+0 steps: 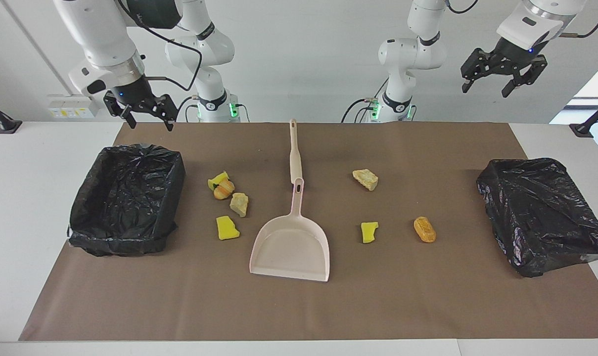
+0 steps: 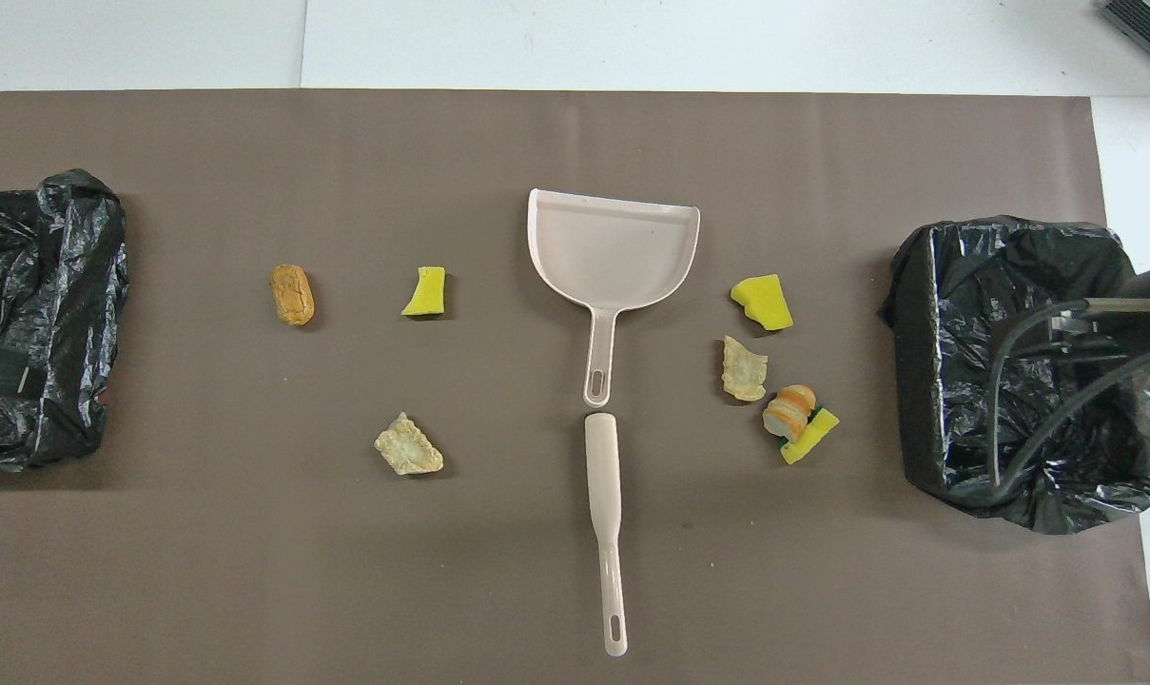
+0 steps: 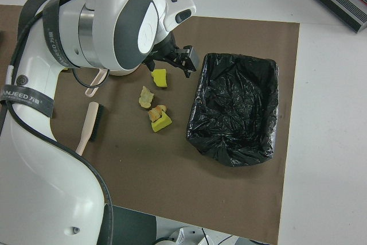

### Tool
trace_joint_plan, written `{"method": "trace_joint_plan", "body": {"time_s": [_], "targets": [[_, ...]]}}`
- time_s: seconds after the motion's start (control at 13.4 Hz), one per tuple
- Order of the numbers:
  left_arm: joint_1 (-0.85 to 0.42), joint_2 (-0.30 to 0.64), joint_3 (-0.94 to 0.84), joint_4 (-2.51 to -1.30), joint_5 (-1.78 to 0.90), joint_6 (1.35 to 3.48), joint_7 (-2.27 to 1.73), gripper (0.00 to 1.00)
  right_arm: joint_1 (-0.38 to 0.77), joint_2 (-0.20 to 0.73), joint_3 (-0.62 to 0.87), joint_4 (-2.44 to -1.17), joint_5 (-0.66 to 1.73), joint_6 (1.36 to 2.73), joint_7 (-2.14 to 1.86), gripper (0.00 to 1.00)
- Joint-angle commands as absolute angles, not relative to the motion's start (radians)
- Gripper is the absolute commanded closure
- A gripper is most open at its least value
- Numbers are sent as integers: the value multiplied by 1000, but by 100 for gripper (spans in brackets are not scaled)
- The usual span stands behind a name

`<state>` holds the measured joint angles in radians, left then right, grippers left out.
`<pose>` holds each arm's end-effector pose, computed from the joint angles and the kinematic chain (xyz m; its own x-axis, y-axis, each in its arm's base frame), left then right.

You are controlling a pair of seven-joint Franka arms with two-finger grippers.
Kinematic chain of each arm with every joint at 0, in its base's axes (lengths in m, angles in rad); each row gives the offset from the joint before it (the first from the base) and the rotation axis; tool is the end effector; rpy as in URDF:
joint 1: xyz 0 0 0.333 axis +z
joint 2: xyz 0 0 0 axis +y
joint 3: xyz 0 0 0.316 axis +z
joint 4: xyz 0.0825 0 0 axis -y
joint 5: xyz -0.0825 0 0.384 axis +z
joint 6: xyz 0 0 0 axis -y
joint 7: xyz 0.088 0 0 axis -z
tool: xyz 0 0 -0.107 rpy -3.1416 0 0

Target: Sweep and dump trash in bin

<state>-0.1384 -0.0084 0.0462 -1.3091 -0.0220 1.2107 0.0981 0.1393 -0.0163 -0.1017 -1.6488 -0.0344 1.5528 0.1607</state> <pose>0.5035 -0.0493 0.7172 0.9766 -0.1964 -0.0873 -0.1945 -0.9804 0.0303 0.5447 0.0163 0.5953 0.9897 -0.1233 -0.0734 -0.1202 -0.9917 0.0450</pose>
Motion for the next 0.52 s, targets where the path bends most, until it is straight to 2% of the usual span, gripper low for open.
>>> {"method": "trace_joint_plan", "body": {"time_s": [0.0, 0.3, 0.45], "targets": [[-146, -44, 49, -1356, -23, 1221, 94, 0, 193, 138, -98, -1478, -37, 1529, 244, 0], [-192, -104, 40, -1451, -23, 1258, 92, 0, 277, 391, -98, -1277, 1, 1562, 339, 0], [-230, -147, 40, -1514, -23, 1264, 92, 0, 325, 471, -94, -1214, 14, 1575, 452, 0]]}}
